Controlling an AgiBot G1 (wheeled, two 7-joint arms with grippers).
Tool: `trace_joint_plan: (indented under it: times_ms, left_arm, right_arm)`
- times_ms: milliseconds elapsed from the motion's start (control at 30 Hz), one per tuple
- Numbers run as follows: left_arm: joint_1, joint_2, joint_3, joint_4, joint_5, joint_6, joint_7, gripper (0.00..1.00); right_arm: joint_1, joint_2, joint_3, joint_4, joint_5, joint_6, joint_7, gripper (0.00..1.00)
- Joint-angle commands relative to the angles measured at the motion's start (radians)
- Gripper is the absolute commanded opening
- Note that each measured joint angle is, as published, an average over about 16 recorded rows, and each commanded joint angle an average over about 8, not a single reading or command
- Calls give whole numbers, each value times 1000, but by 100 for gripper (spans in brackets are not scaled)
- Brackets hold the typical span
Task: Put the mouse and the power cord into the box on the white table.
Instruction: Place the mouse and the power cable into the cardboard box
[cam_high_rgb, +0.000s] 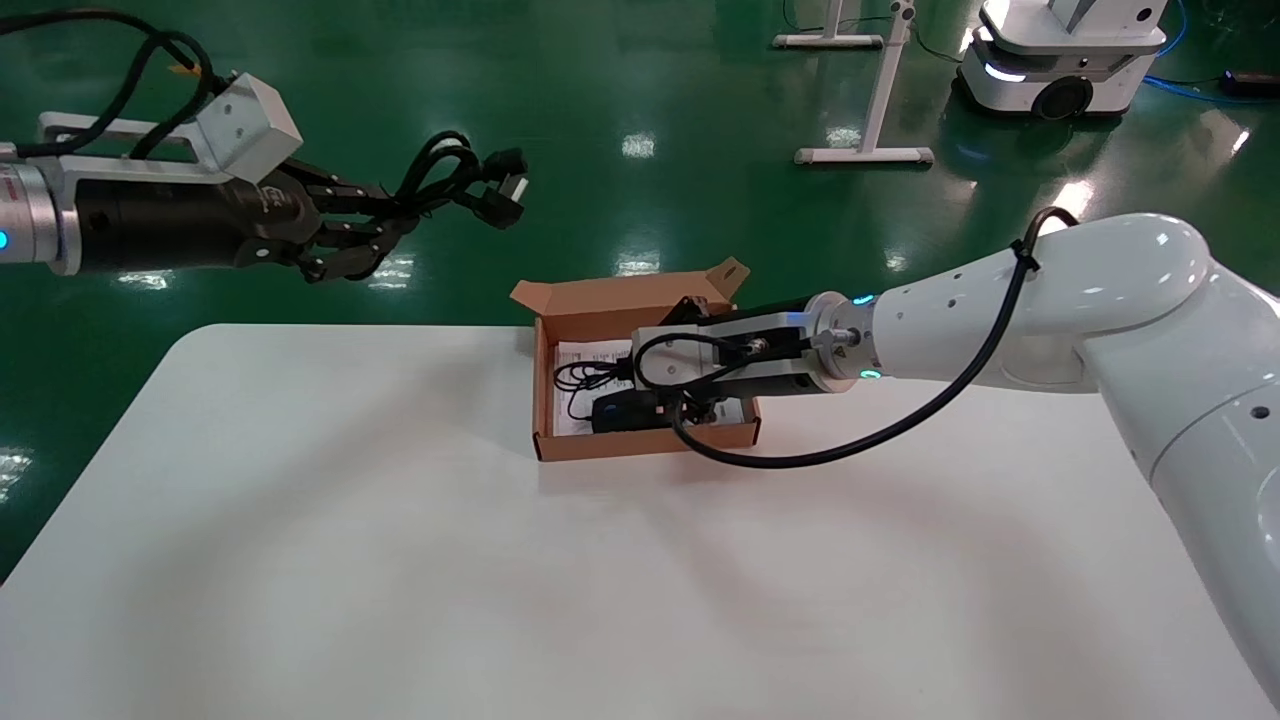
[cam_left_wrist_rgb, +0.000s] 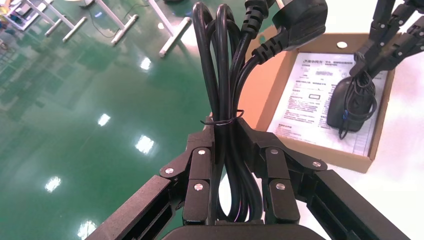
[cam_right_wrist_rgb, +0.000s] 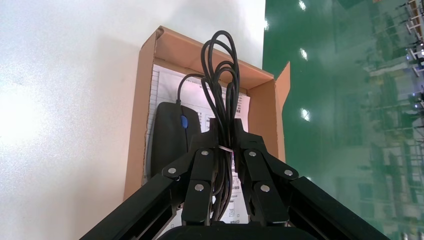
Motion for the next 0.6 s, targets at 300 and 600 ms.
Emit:
trace_joint_plan:
  times_ms: [300, 600]
  left_arm:
    - [-2, 26, 25, -22, 32, 13, 2, 0]
    - [-2, 140, 39, 39, 45, -7, 49, 0]
  right_arm:
    - [2, 3, -51, 17, 32, 20, 23, 100]
    - [65, 57, -62, -31, 38, 63, -7, 100]
